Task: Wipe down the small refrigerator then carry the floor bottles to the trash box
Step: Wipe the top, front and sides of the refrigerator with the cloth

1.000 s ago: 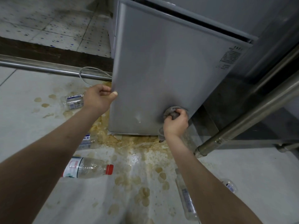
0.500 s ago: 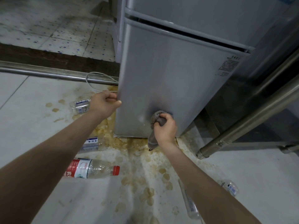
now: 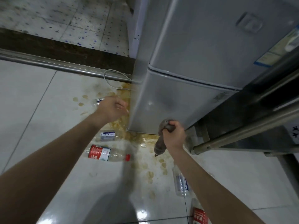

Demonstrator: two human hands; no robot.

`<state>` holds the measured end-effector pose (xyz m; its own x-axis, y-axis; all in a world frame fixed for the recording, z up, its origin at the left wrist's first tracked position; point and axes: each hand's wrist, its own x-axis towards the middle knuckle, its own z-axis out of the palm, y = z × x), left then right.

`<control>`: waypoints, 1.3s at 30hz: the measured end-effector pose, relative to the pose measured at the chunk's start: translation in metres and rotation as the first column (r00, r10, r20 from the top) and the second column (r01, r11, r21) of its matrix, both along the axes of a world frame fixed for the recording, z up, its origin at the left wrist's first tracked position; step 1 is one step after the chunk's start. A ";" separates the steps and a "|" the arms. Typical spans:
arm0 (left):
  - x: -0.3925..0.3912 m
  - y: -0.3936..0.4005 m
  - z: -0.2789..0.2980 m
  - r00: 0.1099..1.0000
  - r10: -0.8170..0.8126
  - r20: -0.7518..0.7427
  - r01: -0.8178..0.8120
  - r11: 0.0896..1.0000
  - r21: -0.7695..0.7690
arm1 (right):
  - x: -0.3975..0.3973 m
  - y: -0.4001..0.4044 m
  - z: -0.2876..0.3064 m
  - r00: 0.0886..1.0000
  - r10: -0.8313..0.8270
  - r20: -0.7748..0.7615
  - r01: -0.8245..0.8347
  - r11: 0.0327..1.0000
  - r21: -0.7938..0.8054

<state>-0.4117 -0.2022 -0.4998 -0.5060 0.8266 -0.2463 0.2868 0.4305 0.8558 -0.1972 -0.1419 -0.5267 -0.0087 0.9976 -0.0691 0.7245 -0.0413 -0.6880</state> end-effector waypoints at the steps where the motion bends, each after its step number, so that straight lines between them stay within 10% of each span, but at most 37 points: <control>1: -0.001 -0.007 0.012 1.000 -0.005 0.012 0.005 1.000 -0.013 | 0.000 -0.005 0.013 1.000 0.000 0.021 0.000 1.000 -0.002; 24: -0.083 -0.169 0.385 0.992 -0.127 -0.009 0.119 0.948 -0.295 | -0.069 -0.128 0.429 0.957 0.278 0.079 -0.263 0.951 -0.162; 39: -0.120 -0.167 0.436 0.997 -0.072 0.011 0.070 0.918 -0.389 | -0.110 -0.101 0.508 0.975 0.222 -0.004 -0.217 0.949 -0.229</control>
